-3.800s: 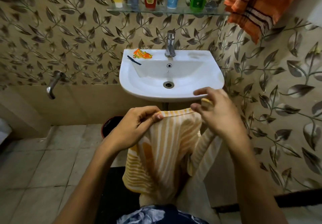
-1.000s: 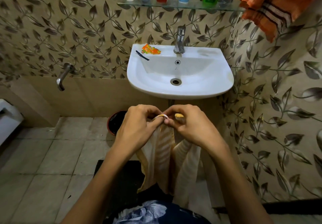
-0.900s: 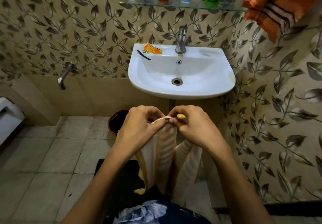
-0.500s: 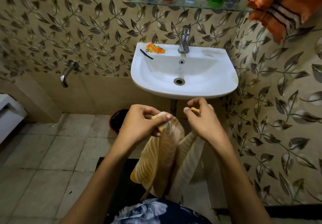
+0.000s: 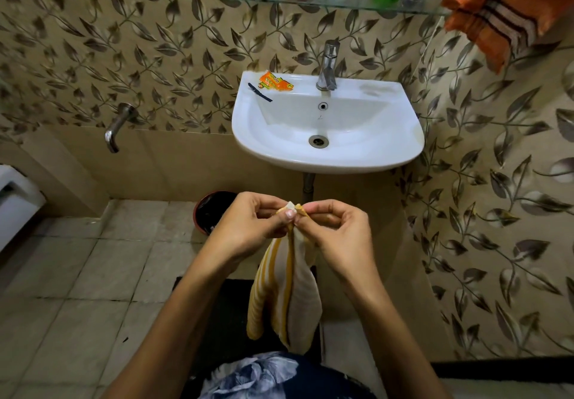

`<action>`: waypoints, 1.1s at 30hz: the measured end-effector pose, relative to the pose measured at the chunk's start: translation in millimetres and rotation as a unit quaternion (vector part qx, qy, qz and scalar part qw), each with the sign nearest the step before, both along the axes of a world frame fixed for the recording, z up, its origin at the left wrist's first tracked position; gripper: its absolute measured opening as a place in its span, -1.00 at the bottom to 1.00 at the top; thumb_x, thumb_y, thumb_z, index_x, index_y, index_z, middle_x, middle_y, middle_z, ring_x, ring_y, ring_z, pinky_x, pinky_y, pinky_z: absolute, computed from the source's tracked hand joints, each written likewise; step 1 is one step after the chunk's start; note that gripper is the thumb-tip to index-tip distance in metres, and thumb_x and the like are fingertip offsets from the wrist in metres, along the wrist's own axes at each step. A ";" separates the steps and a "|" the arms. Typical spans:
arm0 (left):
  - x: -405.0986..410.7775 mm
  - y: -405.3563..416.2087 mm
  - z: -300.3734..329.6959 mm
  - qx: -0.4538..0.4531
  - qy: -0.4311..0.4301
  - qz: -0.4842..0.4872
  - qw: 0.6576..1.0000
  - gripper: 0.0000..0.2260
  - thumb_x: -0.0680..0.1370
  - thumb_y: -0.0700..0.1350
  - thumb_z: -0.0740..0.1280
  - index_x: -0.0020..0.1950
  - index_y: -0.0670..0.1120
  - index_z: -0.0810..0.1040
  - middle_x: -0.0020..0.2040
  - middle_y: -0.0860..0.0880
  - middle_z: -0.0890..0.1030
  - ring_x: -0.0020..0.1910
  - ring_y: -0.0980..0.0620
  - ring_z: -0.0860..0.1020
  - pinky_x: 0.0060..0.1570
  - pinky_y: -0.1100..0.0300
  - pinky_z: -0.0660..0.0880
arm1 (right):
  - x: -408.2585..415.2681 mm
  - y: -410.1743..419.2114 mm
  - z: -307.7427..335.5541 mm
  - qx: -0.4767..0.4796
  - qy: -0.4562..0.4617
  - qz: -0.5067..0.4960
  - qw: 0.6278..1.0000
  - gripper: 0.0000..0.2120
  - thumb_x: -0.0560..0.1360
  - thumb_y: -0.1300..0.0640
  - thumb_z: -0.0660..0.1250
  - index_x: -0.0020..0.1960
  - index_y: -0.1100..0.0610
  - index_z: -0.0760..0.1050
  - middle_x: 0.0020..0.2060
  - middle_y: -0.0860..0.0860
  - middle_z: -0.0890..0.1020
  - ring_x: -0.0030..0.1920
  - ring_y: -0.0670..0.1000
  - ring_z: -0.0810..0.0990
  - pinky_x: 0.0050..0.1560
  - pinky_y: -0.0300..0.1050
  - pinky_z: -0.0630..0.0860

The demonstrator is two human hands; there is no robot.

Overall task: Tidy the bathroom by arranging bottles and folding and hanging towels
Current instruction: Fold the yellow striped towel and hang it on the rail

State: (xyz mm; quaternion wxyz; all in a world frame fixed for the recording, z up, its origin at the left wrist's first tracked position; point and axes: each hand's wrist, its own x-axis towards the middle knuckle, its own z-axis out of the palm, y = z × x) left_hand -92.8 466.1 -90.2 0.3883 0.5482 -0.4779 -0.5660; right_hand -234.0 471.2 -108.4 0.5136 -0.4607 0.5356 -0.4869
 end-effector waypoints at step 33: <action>16.8 0.9 31.6 -0.337 -0.151 -0.032 0.929 -0.85 0.55 -0.13 0.13 -0.07 0.07 0.46 -0.22 0.24 0.52 -0.20 0.22 0.50 -0.19 0.37 0.45 | 1.0 -12.0 -50.9 -0.117 0.183 0.213 0.953 -0.68 0.47 0.25 0.24 0.13 -0.05 0.52 -0.03 -0.12 0.64 0.01 -0.16 0.61 -0.02 -0.16 0.60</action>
